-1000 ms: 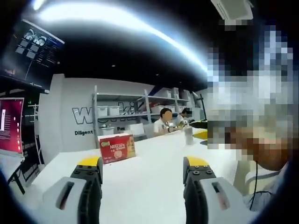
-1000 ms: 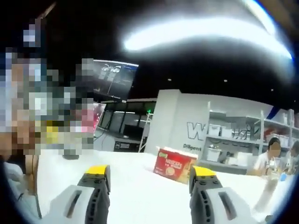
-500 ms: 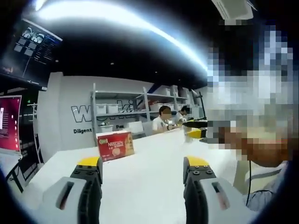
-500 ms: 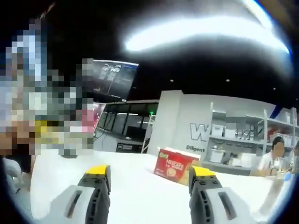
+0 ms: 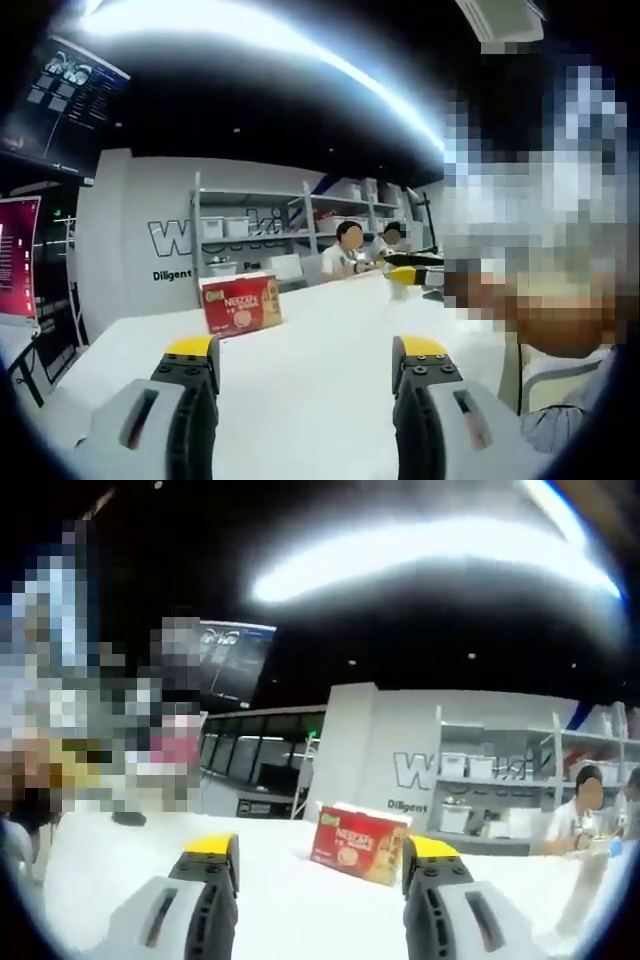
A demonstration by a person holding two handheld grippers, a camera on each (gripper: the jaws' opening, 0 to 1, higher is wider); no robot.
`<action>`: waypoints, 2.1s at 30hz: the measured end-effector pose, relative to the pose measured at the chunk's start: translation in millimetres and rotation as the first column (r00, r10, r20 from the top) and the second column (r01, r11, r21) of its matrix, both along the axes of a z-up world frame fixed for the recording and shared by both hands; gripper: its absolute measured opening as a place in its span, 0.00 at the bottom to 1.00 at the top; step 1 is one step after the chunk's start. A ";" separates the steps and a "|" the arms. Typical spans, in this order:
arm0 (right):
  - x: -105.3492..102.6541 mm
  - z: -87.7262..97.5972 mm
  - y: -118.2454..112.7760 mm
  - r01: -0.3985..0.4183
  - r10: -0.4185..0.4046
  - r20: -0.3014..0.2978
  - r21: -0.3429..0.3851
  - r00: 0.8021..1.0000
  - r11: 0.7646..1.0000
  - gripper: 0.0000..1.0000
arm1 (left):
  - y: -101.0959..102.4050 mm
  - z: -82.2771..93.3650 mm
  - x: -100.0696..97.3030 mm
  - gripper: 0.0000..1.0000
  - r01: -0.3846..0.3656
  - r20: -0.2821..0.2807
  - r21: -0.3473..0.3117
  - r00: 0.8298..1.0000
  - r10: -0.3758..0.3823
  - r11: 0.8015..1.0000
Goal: Tear open the coffee pouch, take out the coffee, and pour the coffee from the pouch into the cup
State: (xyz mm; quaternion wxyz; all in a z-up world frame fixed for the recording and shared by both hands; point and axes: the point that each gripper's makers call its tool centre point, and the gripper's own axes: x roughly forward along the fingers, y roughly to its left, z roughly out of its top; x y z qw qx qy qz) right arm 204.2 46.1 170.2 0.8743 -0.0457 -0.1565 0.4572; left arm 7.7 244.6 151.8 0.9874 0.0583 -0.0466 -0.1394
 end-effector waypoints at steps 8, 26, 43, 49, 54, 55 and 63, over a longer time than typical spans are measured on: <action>6.3 3.0 -6.2 0.017 -0.017 0.001 0.011 1.000 1.000 0.65 | -0.9 8.5 -3.3 0.71 -0.004 0.019 0.010 1.000 0.004 1.000; 48.3 -0.5 5.6 0.028 -0.030 0.030 0.056 0.999 0.998 0.65 | -5.1 5.1 0.5 0.71 0.000 0.020 0.023 1.000 0.000 1.000; 61.3 -4.8 15.8 0.000 0.000 0.002 0.048 1.000 0.999 0.67 | -14.2 1.1 0.9 0.71 0.015 0.012 0.047 1.000 -0.016 0.999; 70.8 3.4 15.7 -0.005 0.006 -0.009 0.069 1.000 0.998 0.67 | -15.4 -0.5 1.8 0.71 0.017 0.008 0.053 1.000 -0.018 0.998; 76.7 9.7 15.6 0.002 -0.001 -0.009 0.080 1.000 0.997 0.67 | -17.3 4.2 2.8 0.72 0.032 0.019 0.044 0.999 -0.032 0.999; 78.1 10.1 16.3 0.002 -0.001 -0.011 0.081 1.000 0.997 0.67 | -17.8 7.9 3.0 0.72 0.034 0.026 0.041 0.999 -0.035 0.999; 95.9 12.2 14.4 0.016 -0.014 -0.024 0.076 1.000 0.997 0.66 | -12.1 14.1 14.4 0.72 0.040 0.044 0.039 0.998 -0.042 0.998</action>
